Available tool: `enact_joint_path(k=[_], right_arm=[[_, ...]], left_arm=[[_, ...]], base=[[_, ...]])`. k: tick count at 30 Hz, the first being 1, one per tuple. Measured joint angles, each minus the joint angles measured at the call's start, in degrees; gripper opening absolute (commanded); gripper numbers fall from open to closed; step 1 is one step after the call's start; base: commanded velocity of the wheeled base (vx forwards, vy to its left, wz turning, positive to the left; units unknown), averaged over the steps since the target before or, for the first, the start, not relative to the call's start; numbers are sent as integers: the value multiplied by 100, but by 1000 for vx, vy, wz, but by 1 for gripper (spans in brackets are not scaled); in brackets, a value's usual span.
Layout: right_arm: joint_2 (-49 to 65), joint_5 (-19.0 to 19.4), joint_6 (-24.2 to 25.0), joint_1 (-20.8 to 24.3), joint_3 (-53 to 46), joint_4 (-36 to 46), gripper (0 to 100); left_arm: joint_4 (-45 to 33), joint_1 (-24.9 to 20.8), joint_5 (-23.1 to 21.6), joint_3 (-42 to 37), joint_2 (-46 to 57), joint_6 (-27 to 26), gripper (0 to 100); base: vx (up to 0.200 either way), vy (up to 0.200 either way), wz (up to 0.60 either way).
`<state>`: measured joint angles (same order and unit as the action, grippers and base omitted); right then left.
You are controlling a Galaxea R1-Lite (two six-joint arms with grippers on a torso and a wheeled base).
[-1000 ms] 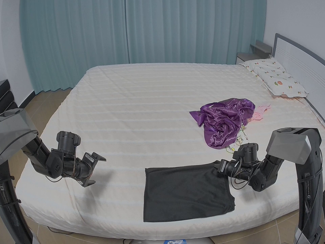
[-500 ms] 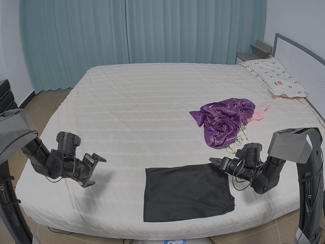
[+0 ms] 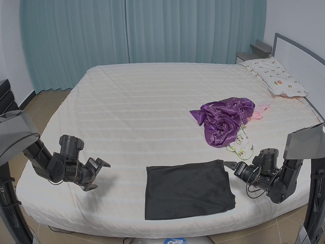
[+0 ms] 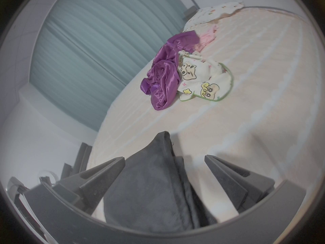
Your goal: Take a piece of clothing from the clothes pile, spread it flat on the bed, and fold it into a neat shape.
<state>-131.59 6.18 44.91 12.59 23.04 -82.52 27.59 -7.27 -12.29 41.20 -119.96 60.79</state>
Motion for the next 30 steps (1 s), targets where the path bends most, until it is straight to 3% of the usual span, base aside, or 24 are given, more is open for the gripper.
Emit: enact_joint_path(k=[4, 17, 25, 30], right_arm=[[28, -6, 195, -9, -413, -619, 100], [-74, -44, 299, 182, -769, -646, 100], [-74, -55, 293, 206, -811, -646, 100], [-48, -50, 293, 206, -816, -649, 100]], left_arm=[[2, -149, 118, -9, 9, -23, 100], [-11, -791, 257, -24, 13, -110, 100], [-15, -940, 263, -57, -9, -94, 100], [-15, -952, 263, -59, -30, -39, 100]], base=[[0, 0, 0], [0, 0, 0], [0, 0, 0], [-200, 0, 0]])
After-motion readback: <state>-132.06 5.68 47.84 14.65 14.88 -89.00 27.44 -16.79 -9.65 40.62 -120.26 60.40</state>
